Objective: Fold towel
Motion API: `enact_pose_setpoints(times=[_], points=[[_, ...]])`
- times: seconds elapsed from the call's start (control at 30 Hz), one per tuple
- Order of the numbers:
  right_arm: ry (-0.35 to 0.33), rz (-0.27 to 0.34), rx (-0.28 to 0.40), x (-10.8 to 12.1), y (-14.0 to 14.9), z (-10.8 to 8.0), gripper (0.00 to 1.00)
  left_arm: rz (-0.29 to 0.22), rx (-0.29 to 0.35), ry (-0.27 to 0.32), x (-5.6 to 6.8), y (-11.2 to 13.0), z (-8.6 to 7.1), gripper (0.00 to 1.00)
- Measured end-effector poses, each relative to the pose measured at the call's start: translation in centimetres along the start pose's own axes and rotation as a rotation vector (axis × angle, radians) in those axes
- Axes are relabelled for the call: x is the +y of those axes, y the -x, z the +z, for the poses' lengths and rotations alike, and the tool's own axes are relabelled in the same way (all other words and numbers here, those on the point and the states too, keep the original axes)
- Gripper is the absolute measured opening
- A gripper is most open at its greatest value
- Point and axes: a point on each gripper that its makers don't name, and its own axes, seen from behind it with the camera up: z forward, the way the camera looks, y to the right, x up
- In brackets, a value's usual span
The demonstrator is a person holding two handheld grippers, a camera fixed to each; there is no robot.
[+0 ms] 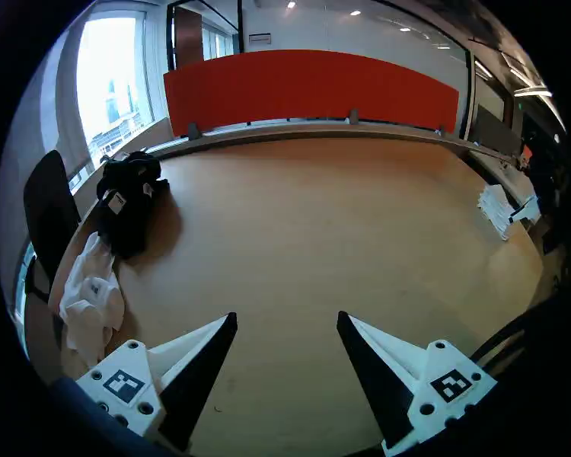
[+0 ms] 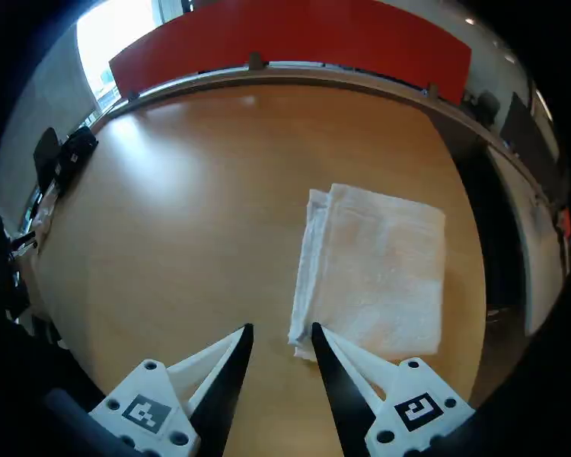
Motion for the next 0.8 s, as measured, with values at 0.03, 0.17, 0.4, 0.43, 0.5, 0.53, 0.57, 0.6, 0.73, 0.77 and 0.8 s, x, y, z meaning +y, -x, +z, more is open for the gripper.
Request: enact_pose_setpoints(times=[0.03, 0.17, 0.4, 0.43, 0.5, 0.53, 0.57, 0.6, 0.73, 0.77, 0.8], points=[[-0.001, -0.001, -0.002, 0.0, 0.1, 0.0, 0.59, 0.0, 0.0, 0.0, 0.0, 0.0, 0.0, 0.98], [-0.005, -0.001, -0.009, -0.1, 0.3, 0.2, 0.62, 0.001, 0.001, 0.0, -0.1, 0.0, 0.1, 0.98], [-0.004, 0.004, -0.007, 0.0, 0.3, 0.3, 0.62, 0.001, 0.003, -0.004, -0.3, -0.1, 0.0, 0.98], [-0.002, 0.004, -0.002, 0.0, 0.2, 0.2, 0.64, 0.0, 0.004, -0.005, -0.3, -0.1, 0.0, 0.98], [0.004, 0.006, 0.01, 0.1, -0.1, 0.0, 0.77, -0.002, 0.005, -0.006, -0.4, -0.2, 0.0, 0.98], [0.011, 0.006, 0.016, 0.2, -0.2, -0.1, 0.83, -0.003, 0.005, -0.006, -0.4, -0.1, 0.0, 0.97], [0.018, 0.007, 0.024, 0.3, -0.3, -0.3, 0.9, -0.004, 0.005, -0.007, -0.4, -0.1, 0.0, 0.97], [0.023, 0.008, 0.029, 0.4, -0.4, -0.4, 0.96, -0.005, 0.005, -0.007, -0.4, -0.1, 0.0, 0.97], [0.033, 0.019, 0.041, 0.6, -0.5, -0.6, 1.0, -0.005, 0.005, -0.01, -0.5, -0.1, 0.0, 0.98], [0.036, 0.024, 0.045, 0.7, -0.5, -0.7, 1.0, -0.005, 0.006, -0.01, -0.5, -0.1, -0.1, 0.98], [0.038, 0.029, 0.049, 0.7, -0.5, -0.7, 1.0, -0.006, 0.007, -0.01, -0.5, -0.2, -0.1, 0.98]])
